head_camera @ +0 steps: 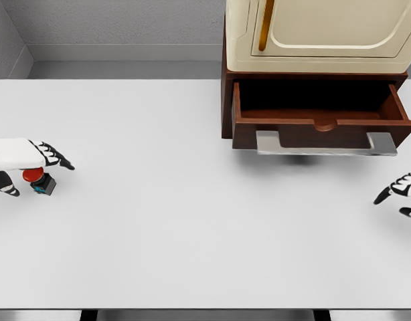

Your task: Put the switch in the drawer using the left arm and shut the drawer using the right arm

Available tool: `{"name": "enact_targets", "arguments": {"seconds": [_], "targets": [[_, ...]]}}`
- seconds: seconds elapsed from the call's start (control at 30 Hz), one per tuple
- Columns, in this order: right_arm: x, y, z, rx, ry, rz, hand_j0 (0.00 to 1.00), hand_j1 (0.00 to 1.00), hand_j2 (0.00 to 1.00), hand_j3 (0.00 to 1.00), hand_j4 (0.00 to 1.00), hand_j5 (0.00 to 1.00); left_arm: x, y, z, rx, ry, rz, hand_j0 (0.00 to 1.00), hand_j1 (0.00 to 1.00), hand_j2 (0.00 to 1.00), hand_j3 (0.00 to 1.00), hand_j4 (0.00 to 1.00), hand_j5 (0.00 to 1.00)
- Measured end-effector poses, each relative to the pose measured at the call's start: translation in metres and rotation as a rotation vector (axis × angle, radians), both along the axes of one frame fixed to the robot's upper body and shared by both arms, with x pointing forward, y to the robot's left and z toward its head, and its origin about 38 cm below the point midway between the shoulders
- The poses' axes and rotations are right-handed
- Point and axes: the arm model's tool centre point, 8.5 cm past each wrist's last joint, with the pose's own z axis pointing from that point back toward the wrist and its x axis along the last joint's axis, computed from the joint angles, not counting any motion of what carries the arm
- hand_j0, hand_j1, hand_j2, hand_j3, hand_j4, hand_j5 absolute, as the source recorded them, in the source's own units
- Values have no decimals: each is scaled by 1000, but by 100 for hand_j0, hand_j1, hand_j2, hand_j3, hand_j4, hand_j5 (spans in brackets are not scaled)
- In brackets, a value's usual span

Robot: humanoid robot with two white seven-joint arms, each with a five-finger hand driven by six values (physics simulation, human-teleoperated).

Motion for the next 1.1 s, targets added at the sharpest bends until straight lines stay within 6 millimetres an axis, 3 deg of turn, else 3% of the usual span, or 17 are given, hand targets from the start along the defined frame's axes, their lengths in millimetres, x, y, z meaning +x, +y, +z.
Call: {"name": "enact_targets", "arguments": {"seconds": [0.1,0.17,0.53,0.7,0.8,0.9,1.1], "targets": [[-1,-4,5,-7,-11,-11,61,61,61,61,61,61,0,0,-1,5,0,-1,87,87,87,87,87,87],[0,-6,9,-12,-21,-14,61,61,61,61,61,61,-1,0,-5,17,6,-2,79,79,79,79,79,79],[11,-9,42,-46,-37,29,59,59,59,59,59,59,6,7,-9,48,-4,18,78,78,78,78,78,78],[14,-5,43,-64,-21,52,59,59,59,59,59,59,6,6,-9,48,-5,17,54,54,54,54,54,54],[14,-4,43,-68,-17,58,59,59,59,59,59,59,6,6,-10,49,-3,16,49,49,49,49,49,49],[14,-4,42,-69,-13,60,59,59,59,59,59,59,6,6,-10,49,-3,14,36,36,36,36,36,36],[15,-4,43,-70,-15,61,56,56,56,56,56,56,7,3,-7,45,-11,8,35,35,35,35,35,35]]}}
